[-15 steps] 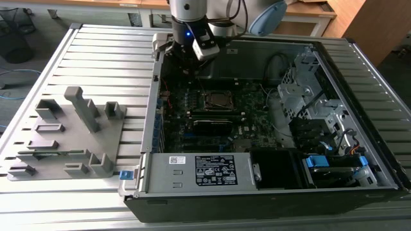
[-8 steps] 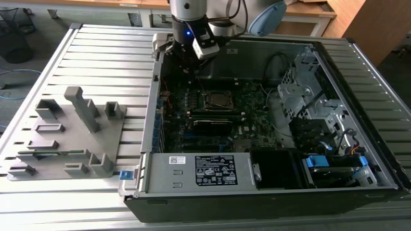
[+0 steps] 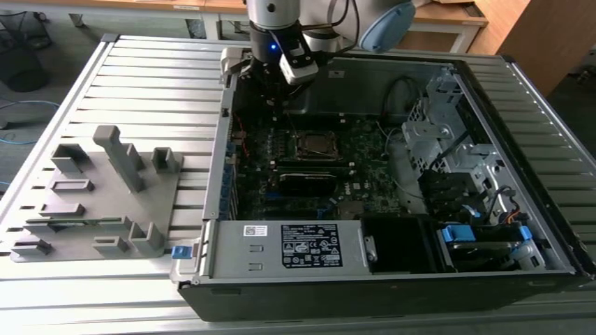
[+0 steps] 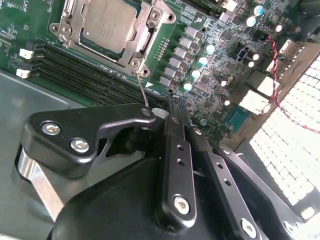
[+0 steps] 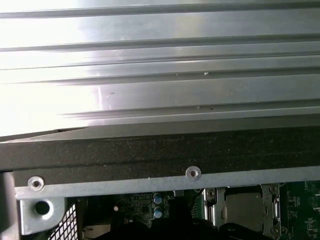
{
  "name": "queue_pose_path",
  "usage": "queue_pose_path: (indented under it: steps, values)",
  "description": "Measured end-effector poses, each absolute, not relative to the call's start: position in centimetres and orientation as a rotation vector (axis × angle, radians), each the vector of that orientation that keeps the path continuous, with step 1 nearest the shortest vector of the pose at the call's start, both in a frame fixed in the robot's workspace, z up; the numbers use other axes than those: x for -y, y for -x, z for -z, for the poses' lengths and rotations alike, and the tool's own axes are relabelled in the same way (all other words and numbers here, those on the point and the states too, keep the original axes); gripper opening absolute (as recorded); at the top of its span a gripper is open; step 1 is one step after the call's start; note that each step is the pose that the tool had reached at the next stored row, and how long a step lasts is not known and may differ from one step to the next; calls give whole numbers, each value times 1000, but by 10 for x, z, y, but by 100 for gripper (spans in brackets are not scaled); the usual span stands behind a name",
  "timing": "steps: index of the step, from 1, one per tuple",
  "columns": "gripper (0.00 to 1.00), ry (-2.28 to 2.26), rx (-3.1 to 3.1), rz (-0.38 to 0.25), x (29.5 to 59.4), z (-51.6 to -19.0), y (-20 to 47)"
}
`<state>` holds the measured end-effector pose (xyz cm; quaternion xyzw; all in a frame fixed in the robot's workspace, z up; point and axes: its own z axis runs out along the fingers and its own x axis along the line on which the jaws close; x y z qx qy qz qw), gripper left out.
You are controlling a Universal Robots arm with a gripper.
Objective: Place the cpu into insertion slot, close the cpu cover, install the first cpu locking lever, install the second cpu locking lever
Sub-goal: 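Install the first cpu locking lever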
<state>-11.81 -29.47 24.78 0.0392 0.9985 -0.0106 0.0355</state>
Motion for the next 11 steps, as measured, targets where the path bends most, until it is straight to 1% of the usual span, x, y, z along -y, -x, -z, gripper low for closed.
queue_pose_path:
  steps: [11]
  values:
    - [11, -122, -3067, 30, 295, -251, 118]
